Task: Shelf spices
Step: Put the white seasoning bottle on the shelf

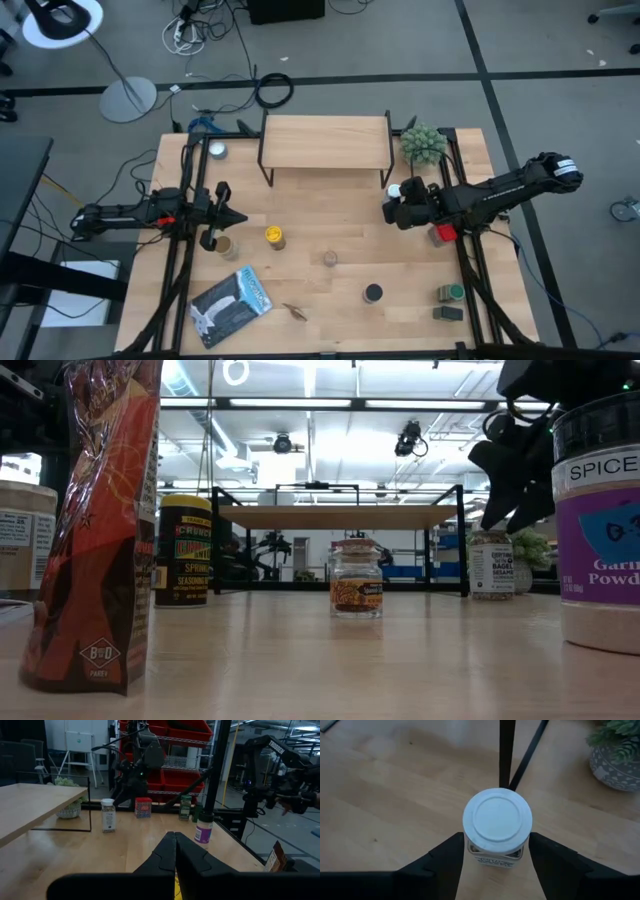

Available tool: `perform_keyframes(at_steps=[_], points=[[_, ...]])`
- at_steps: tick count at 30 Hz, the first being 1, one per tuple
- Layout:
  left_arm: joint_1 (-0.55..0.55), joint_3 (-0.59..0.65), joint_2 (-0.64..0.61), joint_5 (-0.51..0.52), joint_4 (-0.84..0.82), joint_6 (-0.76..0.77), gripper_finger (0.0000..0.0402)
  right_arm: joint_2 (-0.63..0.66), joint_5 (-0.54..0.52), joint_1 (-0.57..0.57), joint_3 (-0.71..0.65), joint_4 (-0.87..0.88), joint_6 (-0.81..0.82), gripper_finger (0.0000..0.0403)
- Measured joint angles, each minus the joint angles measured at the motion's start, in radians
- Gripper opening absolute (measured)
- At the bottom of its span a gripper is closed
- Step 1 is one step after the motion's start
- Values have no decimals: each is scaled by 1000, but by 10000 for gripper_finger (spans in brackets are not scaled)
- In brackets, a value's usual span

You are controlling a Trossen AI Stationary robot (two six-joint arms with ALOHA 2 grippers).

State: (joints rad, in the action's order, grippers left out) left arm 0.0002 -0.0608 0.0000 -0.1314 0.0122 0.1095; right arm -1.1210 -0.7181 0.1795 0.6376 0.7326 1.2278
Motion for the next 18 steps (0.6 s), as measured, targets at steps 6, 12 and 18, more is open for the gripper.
perform_keyframes(at_steps=[6,12,18], points=[[0,0,0,0,0,0,8,0,-28,-6,0,-1,-2,222],[0,0,0,0,0,0,8,0,-29,-47,0,-7,-1,221],[0,0,0,0,0,0,8,0,-20,-85,0,-25,-2,216]])
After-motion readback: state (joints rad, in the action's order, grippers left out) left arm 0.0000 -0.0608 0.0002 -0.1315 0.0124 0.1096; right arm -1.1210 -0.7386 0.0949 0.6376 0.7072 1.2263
